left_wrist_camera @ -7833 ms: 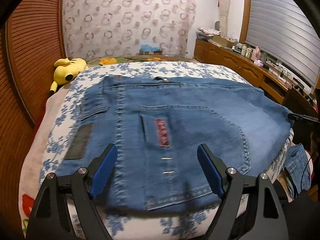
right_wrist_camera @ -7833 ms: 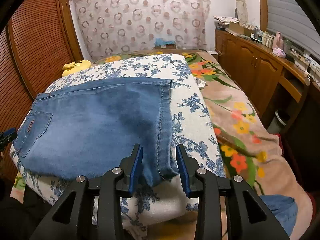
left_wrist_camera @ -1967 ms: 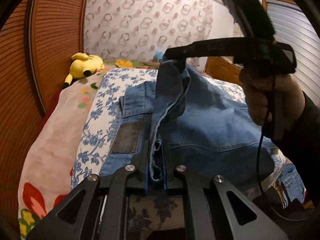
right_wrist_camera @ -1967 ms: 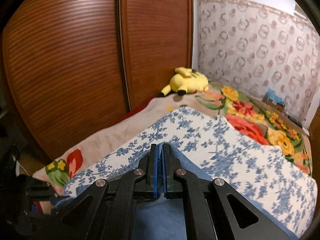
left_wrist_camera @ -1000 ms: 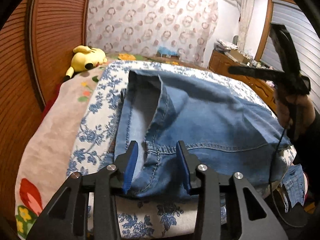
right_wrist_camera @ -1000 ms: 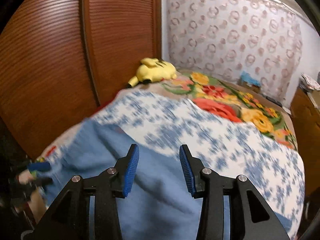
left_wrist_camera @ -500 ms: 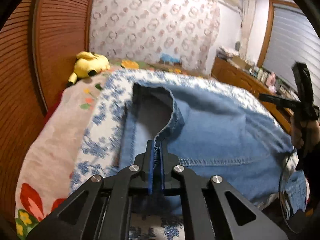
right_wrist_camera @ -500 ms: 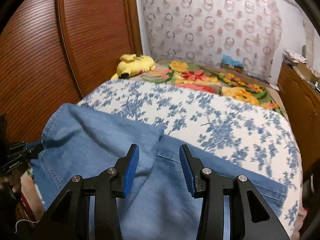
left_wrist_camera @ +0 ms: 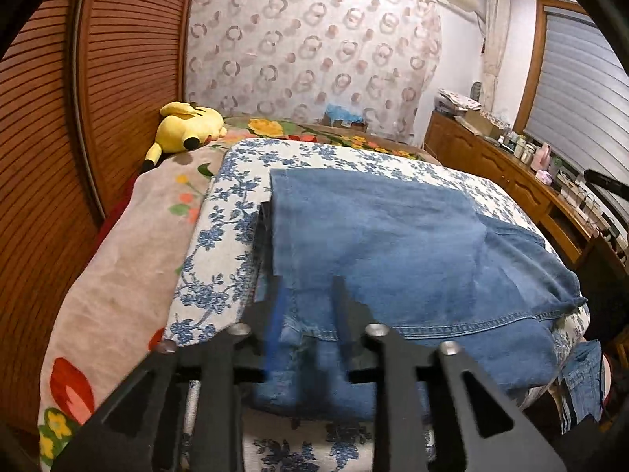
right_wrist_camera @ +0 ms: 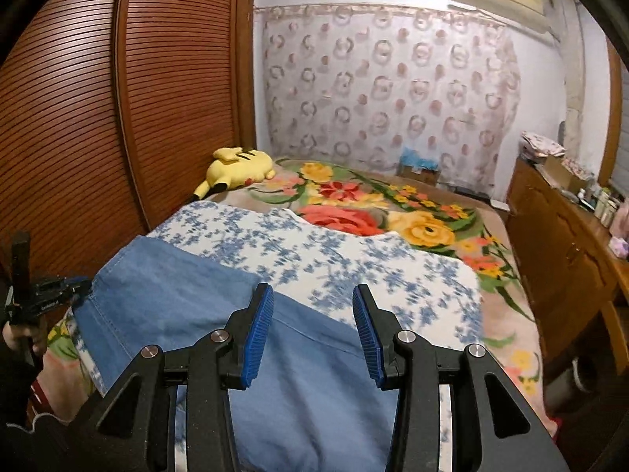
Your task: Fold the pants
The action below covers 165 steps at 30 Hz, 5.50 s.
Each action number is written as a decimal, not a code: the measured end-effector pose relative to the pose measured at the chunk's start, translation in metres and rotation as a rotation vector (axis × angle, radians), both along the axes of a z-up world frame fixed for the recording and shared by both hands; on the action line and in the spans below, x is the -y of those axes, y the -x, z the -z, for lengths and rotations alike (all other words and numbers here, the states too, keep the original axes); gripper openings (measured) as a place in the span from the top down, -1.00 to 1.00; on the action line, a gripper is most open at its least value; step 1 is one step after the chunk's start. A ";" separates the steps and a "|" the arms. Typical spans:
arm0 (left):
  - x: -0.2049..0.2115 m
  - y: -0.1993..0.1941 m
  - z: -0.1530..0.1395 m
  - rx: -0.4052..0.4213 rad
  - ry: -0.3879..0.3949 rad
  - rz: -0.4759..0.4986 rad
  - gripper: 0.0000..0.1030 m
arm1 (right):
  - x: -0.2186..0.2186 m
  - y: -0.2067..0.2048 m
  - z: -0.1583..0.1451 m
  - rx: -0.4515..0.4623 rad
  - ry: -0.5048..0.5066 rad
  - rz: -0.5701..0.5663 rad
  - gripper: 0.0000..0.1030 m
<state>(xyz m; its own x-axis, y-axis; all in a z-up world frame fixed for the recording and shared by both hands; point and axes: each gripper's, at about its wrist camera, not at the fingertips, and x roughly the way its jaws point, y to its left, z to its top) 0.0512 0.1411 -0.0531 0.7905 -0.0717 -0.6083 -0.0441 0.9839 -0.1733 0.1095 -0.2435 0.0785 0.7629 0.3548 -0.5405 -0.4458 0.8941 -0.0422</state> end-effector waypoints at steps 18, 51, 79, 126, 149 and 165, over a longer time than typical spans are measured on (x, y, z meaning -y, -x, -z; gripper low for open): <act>0.073 -0.004 -0.005 0.026 -0.034 0.161 -0.58 | 0.075 0.043 0.087 -0.199 -0.059 0.197 0.15; 0.136 -0.020 0.033 -0.068 -0.087 0.245 -0.58 | 0.078 0.049 0.112 -0.254 0.004 0.205 0.72; 0.087 0.008 -0.004 0.014 -0.054 0.159 -0.58 | -0.090 0.035 -0.032 0.120 -0.073 -0.252 0.80; 0.017 0.025 -0.004 0.039 -0.048 0.024 -0.52 | -0.130 -0.071 0.047 -0.127 -0.006 -0.343 0.26; 0.019 0.002 0.028 -0.059 -0.074 0.049 0.24 | -0.141 -0.090 0.093 -0.343 0.010 -0.282 0.19; 0.016 0.008 0.026 -0.055 -0.062 0.041 0.24 | -0.188 -0.109 0.035 -0.209 -0.029 -0.409 0.91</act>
<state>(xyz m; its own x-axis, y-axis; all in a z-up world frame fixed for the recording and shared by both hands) 0.0428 0.1248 -0.0790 0.7527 -0.0643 -0.6552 -0.0112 0.9938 -0.1104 0.2182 -0.0554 0.0430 0.4328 0.6212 -0.6533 -0.7583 0.6428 0.1089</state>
